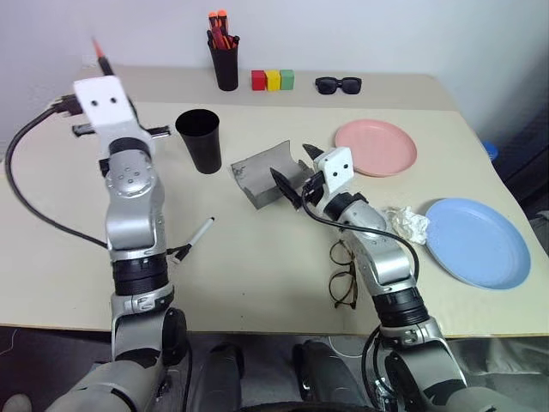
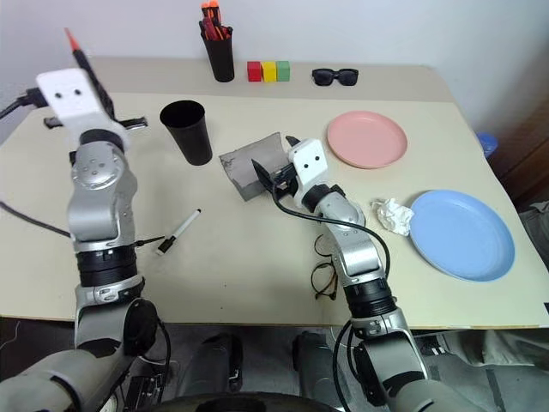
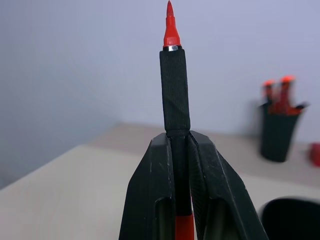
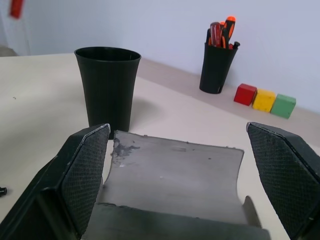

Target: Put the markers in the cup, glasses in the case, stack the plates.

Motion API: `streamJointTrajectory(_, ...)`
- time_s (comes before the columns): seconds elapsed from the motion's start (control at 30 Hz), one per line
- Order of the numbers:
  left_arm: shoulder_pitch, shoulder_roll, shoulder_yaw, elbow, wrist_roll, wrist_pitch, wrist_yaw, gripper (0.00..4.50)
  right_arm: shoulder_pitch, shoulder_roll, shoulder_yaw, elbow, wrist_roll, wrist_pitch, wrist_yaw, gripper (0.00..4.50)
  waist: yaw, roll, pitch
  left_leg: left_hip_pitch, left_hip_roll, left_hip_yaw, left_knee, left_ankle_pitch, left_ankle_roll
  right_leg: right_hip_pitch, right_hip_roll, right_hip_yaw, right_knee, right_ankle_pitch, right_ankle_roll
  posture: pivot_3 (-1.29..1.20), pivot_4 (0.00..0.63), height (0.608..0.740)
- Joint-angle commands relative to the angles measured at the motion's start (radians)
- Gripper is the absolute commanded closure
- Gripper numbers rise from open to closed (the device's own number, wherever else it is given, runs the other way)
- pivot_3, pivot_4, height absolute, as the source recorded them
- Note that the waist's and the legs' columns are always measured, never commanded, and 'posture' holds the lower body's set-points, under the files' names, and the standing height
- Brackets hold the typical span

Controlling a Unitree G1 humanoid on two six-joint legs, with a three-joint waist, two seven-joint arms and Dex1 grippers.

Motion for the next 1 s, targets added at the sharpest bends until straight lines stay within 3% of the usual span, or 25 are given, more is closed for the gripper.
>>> streamJointTrajectory(0.03,-0.075,0.01,-0.044,0.129,0.016,-0.139,-0.011,4.39,0.015,0.027,0.022,-0.017,-0.004,-0.02,-0.01,0.0,-0.001,0.0,0.0,0.0,0.0,0.0,0.0,0.0,0.0,0.0,0.0,0.0,0.0,0.0,0.0,0.0,0.15,0.732)
streamJointTrajectory(0.13,-0.143,0.015,-0.054,0.304,0.023,-0.245,0.008,4.39,0.027,0.039,0.032,-0.029,-0.001,-0.02,-0.012,0.0,-0.002,0.0,0.0,0.0,0.0,0.0,0.0,0.0,0.0,0.0,0.0,0.0,0.0,0.0,0.0,0.0,0.15,0.732)
streamJointTrajectory(0.33,-0.198,0.003,-0.073,0.487,0.023,-0.345,0.022,4.39,0.023,0.042,-0.003,-0.035,0.011,-0.018,-0.038,0.0,-0.002,0.0,0.0,-0.001,0.0,0.001,0.0,0.0,0.0,-0.001,0.001,0.0,0.0,0.0,0.0,0.0,0.15,0.732)
streamJointTrajectory(0.87,-0.183,-0.051,-0.088,0.583,-0.002,-0.403,0.024,4.39,0.043,0.042,-0.003,-0.053,0.009,-0.017,-0.04,0.0,-0.001,0.0,0.0,-0.001,0.0,0.001,0.0,0.0,0.0,-0.002,0.001,0.0,0.0,0.0,0.0,0.0,0.15,0.732)
streamJointTrajectory(0.9,-0.182,-0.052,-0.087,0.582,-0.002,-0.402,0.027,3.6,0.044,0.043,-0.003,-0.054,0.009,-0.017,-0.04,0.0,-0.001,0.0,0.0,-0.001,0.0,0.001,0.0,0.0,0.0,-0.002,0.001,0.0,0.0,0.0,0.0,0.0,0.15,0.732)
streamJointTrajectory(1.0,-0.178,-0.051,-0.091,0.578,0.006,-0.401,0.039,2.4,0.043,0.042,-0.003,-0.054,0.01,-0.017,-0.038,0.0,-0.002,0.0,0.0,-0.001,0.0,0.001,0.0,0.0,0.0,-0.002,0.001,0.0,0.0,0.0,0.0,0.0,0.15,0.732)
